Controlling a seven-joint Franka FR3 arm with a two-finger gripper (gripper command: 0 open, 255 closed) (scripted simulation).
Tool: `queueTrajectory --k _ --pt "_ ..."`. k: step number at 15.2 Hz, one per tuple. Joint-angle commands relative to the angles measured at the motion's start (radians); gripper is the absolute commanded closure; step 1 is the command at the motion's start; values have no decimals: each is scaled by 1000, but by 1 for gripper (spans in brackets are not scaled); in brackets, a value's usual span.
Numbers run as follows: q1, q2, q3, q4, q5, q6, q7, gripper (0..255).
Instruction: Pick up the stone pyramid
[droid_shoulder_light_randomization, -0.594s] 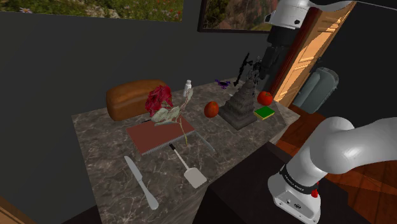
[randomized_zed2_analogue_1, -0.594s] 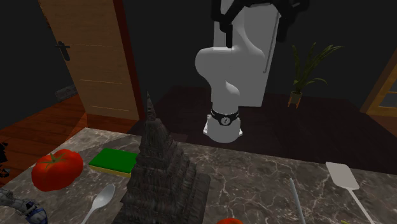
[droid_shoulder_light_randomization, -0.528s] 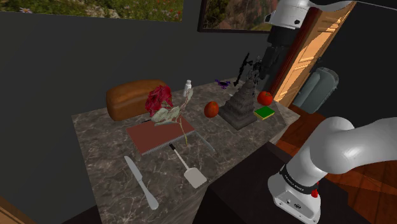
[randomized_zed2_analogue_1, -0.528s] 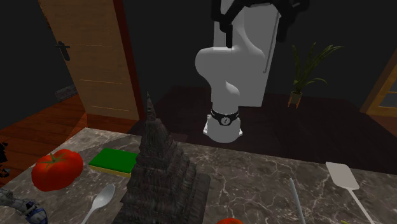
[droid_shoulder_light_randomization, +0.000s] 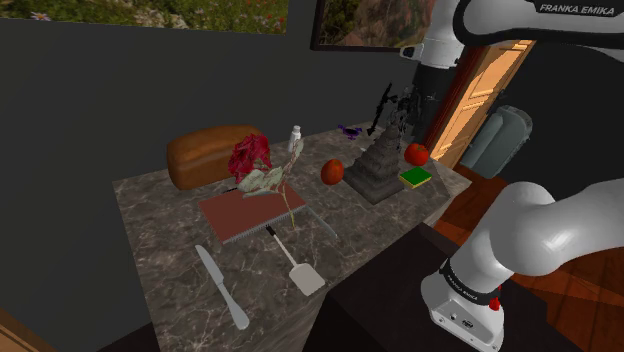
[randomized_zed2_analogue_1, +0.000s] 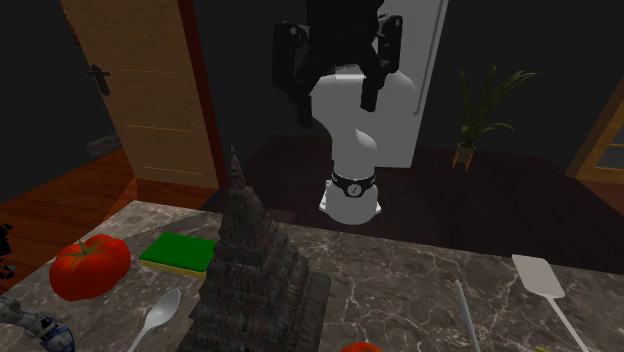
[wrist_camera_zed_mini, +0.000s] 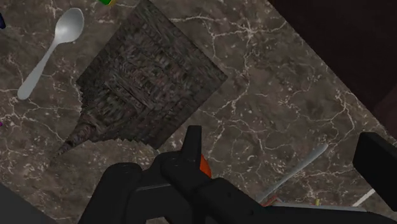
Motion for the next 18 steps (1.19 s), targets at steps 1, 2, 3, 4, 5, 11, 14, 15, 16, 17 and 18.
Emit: queueTrajectory --k 1,2,3,4,5,11,14,15,16,17,18 --pt "25 29 -54 -18 -58 57 -159 0" --pt "38 47 -78 -22 -83 85 -230 0" --pt "51 67 -103 -24 -106 115 -300 0" --pt "65 89 -127 -25 -128 147 -370 0" --pt "79 113 -152 -25 -148 179 -440 0" --pt "159 257 -270 -2 -217 357 -789 0" --pt "158 270 -278 -32 -221 400 -785 0" --pt "158 275 -282 -42 -222 415 -784 0" --pt "157 281 -285 -51 -224 430 -783 0" --pt "157 286 -288 -60 -225 444 -782 0" --pt "157 296 -293 -75 -227 468 -780 0"
